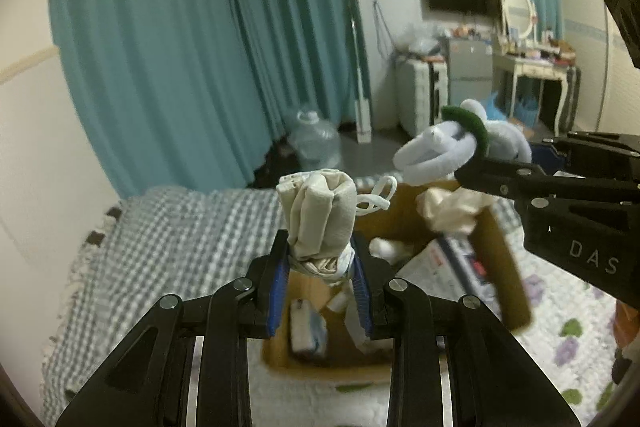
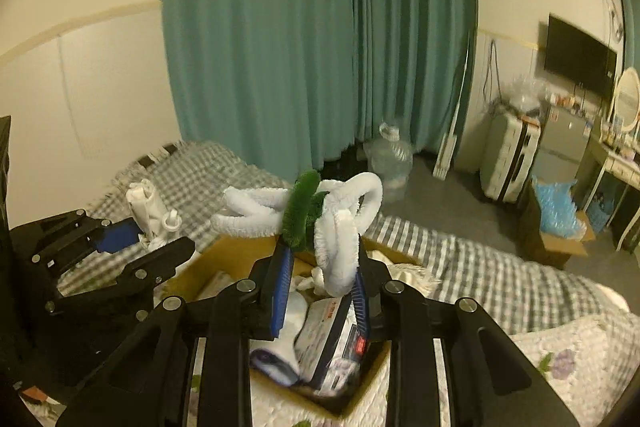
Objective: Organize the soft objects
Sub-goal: 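Carry the cloth roll and pipe-cleaner figure over the box and release both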
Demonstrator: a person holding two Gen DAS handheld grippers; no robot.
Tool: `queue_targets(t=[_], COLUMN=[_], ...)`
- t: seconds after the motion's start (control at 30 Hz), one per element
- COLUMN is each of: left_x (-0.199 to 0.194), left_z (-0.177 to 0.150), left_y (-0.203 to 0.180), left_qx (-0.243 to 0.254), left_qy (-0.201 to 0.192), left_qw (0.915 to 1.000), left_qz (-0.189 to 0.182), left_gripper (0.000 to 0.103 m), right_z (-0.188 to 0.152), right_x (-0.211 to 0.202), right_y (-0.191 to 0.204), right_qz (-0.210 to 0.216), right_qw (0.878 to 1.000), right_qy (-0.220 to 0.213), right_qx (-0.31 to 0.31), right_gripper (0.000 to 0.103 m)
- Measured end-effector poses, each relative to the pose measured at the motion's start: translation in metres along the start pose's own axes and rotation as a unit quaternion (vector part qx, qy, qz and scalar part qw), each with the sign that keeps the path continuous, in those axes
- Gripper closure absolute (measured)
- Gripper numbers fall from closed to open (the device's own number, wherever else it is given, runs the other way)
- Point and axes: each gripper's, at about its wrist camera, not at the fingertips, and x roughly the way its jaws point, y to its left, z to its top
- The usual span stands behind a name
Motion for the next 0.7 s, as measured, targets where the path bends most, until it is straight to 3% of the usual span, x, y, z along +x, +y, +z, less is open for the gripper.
queue_targets(t=[0.23, 0.43, 0.47, 0.5, 0.53, 0.6, 0.7], left_x=[0.054, 0.06, 0.058, 0.057, 0.053, 0.044, 0.033], left_z=[-0.018, -0.019, -0.019, -0.018, -0.017, -0.015, -0.009], left_y=[-0.008, -0.023, -0.023, -0.023, -0.025, -0.028, -0.027], left_qx=[-0.013, 0.003, 0.004, 0.004, 0.003, 0.006, 0.013], left_qy=[0.042, 0.041, 0.035, 0.036, 0.033, 0.015, 0.014], left_qw=[0.999, 0.9992, 0.9993, 0.9991, 0.9992, 0.9999, 0.9997], left_qz=[-0.001, -0.003, -0.013, -0.021, -0.023, -0.004, 0.016], left_gripper=[0.074, 0.071, 0.06, 0.048, 0.026, 0.023, 0.023], right_z=[-0.018, -0.03, -0.029, -0.029, -0.026, -0.025, -0.018], right_x=[0.07, 0.094, 0.095, 0.095, 0.096, 0.091, 0.074], right_y=[-0.018, -0.019, -0.019, -0.019, -0.019, -0.02, -0.027], right_qz=[0.01, 0.008, 0.005, -0.001, -0.006, -0.016, -0.017], right_qw=[0.999, 0.999, 0.999, 0.999, 0.999, 0.999, 0.999], right_qy=[0.043, 0.048, 0.046, 0.043, 0.04, 0.031, 0.016], right_qx=[0.013, 0.012, 0.012, 0.014, 0.017, 0.026, 0.04], right_gripper=[0.077, 0.074, 0.07, 0.06, 0.043, 0.033, 0.033])
